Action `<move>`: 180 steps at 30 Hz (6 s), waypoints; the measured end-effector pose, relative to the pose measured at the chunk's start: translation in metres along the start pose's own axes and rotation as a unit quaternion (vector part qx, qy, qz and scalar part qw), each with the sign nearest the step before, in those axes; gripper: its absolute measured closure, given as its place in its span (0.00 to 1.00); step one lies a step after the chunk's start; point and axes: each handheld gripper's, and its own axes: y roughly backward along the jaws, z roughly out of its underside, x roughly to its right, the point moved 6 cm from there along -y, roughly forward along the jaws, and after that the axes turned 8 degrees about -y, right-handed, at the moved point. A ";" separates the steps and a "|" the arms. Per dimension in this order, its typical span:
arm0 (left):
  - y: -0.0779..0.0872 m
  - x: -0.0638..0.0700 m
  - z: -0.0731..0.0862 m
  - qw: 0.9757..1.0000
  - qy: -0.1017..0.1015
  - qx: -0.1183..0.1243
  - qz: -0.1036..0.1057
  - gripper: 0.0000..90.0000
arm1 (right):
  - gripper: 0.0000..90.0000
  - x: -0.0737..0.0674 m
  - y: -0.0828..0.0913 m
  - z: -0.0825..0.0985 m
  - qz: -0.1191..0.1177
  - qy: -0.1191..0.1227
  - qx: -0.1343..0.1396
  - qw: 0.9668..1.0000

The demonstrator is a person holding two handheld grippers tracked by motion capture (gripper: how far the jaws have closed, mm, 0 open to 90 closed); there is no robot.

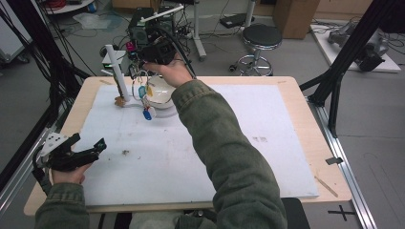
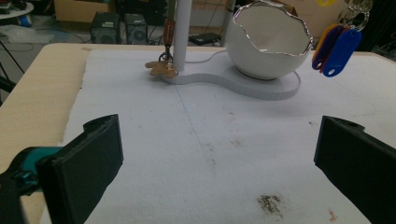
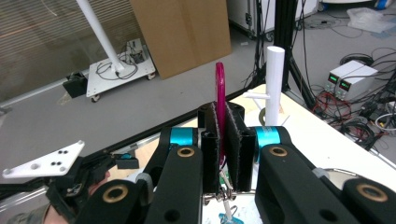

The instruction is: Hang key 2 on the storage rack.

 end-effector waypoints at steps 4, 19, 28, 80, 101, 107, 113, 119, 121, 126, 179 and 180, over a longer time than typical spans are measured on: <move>0.000 -0.001 0.000 1.000 0.003 0.001 -0.001 0.02 | 0.94 0.001 -0.007 -0.005 0.001 -0.003 0.000 1.000; -0.002 -0.003 0.000 1.000 0.005 0.003 -0.003 0.02 | 0.95 -0.002 -0.042 -0.022 -0.002 0.000 -0.013 1.000; -0.002 -0.003 0.000 1.000 0.004 0.002 -0.003 0.02 | 0.95 0.001 -0.061 -0.024 0.002 -0.007 -0.015 1.000; -0.007 -0.004 0.001 1.000 0.003 -0.005 0.011 0.02 | 0.95 0.034 -0.151 -0.044 0.054 -0.039 0.019 0.998; -0.006 -0.003 0.001 1.000 0.003 -0.008 0.009 0.02 | 0.20 0.028 -0.128 -0.034 0.046 0.006 -0.010 0.999; -0.007 -0.003 0.001 1.000 0.000 -0.009 0.010 0.02 | 0.02 0.034 -0.118 -0.023 0.051 0.010 -0.027 0.998; -0.007 -0.003 0.001 1.000 0.000 -0.010 0.009 0.02 | 0.01 0.040 -0.102 -0.012 0.054 0.012 -0.036 0.998; -0.007 -0.003 0.002 1.000 -0.001 -0.011 0.009 0.02 | 0.01 0.045 -0.088 -0.006 0.058 0.011 -0.037 0.998; -0.007 -0.003 0.002 1.000 -0.004 -0.013 0.009 0.02 | 0.01 0.047 -0.083 -0.004 0.060 0.013 -0.035 0.998; -0.007 -0.002 0.002 1.000 -0.003 -0.012 0.008 0.02 | 0.01 0.054 -0.069 0.001 0.066 0.009 -0.032 0.997; -0.005 0.002 0.003 1.000 -0.010 -0.019 0.011 0.02 | 0.01 0.106 0.081 0.103 0.157 -0.033 0.000 0.987; -0.005 0.002 0.003 1.000 -0.010 -0.018 0.011 0.02 | 0.01 0.106 0.085 0.104 0.159 -0.031 0.007 0.987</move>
